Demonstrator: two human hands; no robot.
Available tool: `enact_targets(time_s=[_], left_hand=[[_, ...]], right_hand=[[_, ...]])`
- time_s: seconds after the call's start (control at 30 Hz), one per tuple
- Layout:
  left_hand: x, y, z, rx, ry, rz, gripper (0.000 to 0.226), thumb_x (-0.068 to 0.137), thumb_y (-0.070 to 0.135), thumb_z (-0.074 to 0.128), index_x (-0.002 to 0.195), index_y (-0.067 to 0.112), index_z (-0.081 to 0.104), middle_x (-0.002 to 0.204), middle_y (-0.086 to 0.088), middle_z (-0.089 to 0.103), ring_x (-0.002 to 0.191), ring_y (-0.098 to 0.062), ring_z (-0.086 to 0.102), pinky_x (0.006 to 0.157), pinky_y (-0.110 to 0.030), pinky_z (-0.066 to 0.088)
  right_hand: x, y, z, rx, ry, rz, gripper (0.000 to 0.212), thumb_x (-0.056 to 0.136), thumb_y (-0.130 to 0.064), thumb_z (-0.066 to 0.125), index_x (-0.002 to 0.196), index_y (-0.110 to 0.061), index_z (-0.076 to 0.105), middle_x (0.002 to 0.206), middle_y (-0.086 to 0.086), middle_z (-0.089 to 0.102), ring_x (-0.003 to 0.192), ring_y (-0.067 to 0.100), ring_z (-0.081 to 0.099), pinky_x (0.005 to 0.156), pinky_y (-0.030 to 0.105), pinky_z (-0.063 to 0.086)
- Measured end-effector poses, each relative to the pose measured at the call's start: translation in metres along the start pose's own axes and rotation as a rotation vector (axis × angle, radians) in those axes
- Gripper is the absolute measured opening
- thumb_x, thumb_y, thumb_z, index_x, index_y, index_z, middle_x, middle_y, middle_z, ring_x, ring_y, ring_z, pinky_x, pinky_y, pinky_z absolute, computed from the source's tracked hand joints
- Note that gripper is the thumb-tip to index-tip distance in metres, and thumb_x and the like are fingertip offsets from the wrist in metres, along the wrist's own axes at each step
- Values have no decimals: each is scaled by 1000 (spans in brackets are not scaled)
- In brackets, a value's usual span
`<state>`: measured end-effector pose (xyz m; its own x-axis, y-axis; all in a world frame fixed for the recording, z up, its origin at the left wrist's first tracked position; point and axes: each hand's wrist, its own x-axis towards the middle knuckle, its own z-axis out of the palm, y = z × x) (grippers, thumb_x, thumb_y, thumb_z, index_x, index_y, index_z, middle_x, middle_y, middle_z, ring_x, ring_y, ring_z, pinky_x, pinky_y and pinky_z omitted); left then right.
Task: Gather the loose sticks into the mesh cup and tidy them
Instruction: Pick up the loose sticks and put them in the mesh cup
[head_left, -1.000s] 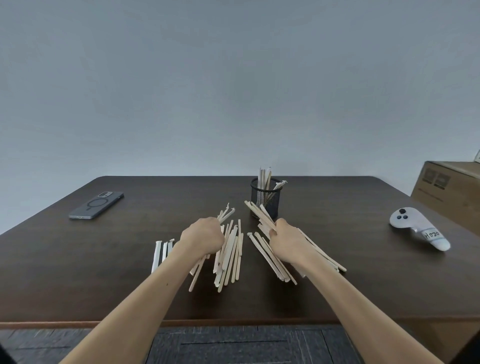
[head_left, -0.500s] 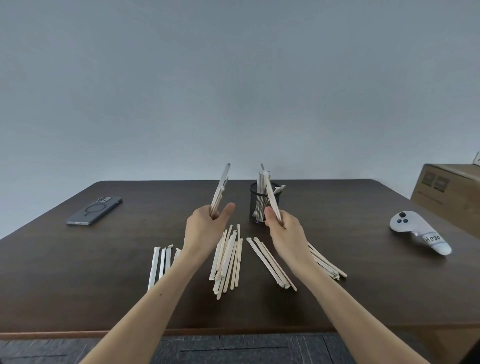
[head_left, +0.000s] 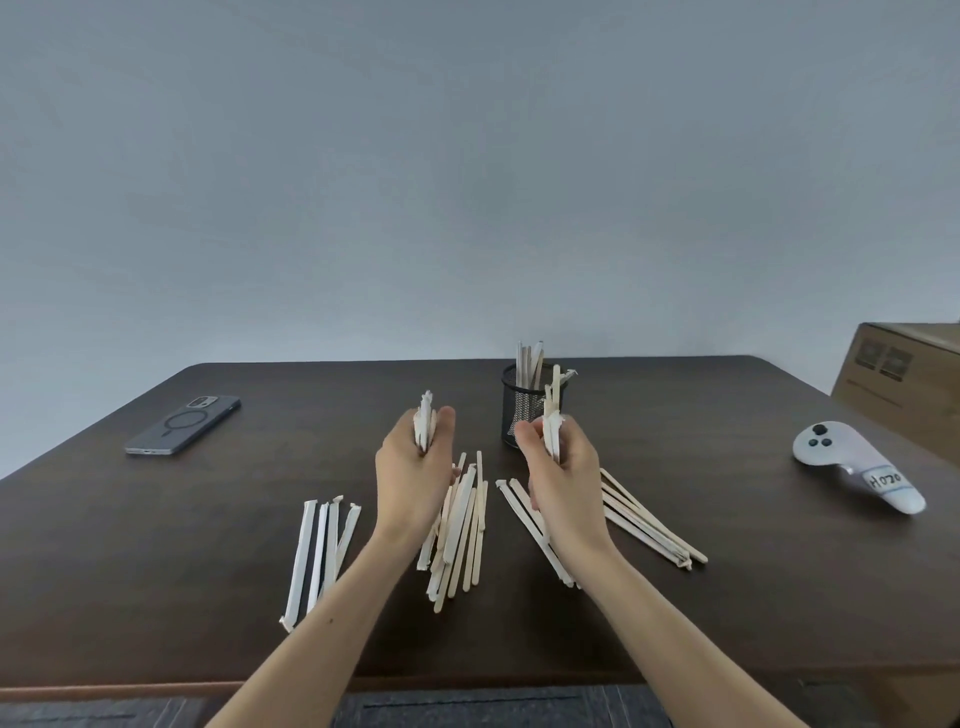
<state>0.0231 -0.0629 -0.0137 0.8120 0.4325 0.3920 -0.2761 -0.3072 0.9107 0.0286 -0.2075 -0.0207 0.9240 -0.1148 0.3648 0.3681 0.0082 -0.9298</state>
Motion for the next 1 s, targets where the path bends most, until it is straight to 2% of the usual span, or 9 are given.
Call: enact_targets(time_s=[0.1,0.2,0.37,0.53,0.6,0.7,0.83,0.93,1.0], left_hand=[[5,7,3,11,12,-7,41,105,40,50,84,5,53,60,-14,56,50,-19,59,61,-37,59],[10,10,3,98,4,17,38,104,45,51,91,10,59,57,-6,71,60,-18,70,66,-35,54],[9,1,8,132,-1,45,39,104,34,55,90,-2,59,66,-16,69,47,-2,63,55,-20,49],[19,13,8,5,-3,48,24,105,31,57,93,10,60,78,-38,60,60,-35,72,45,-18,52],[18,14,9,-20,-14,50,23,104,30,59,92,9,60,73,-37,54,60,-41,70,44,-16,52],[11,5,12,-9,-66,22,35,104,31,58,81,4,53,62,-17,42,40,-15,56,48,-37,61],[10,3,13,-37,-67,-18,39,108,30,47,77,7,51,57,-3,35,41,-16,47,39,-27,51],[26,17,13,-130,-70,-20,39,107,29,48,74,9,46,56,0,31,39,-11,36,49,-41,60],[39,27,15,-161,-96,-20,44,107,32,46,70,9,41,49,3,32,35,-10,37,59,-48,64]], right_hand=[[8,-8,4,12,38,-57,31,93,-35,62,81,-9,50,61,4,36,53,18,31,51,32,30],[13,-14,4,-8,32,-89,29,95,-37,60,72,-21,51,60,7,38,55,25,36,53,36,38],[10,-1,2,-32,20,-22,39,98,-40,56,80,-6,57,57,6,36,51,21,34,49,31,35],[16,-18,5,9,45,-39,40,99,-48,52,63,-34,63,55,12,33,50,23,31,49,33,28],[15,-18,5,21,27,-25,39,97,-48,57,62,-30,63,56,13,36,50,24,33,51,35,32],[9,-9,4,29,17,60,37,95,-43,61,70,-17,64,59,13,36,51,22,34,50,33,35],[13,-5,2,8,32,137,44,101,-40,50,74,-8,61,51,10,35,44,16,37,53,26,43],[25,-16,-6,-47,18,133,48,102,-37,43,70,-6,60,46,-1,48,47,12,50,61,28,51],[33,-26,-12,-125,1,106,48,101,-32,42,70,-2,63,58,-1,56,55,8,53,62,25,44]])
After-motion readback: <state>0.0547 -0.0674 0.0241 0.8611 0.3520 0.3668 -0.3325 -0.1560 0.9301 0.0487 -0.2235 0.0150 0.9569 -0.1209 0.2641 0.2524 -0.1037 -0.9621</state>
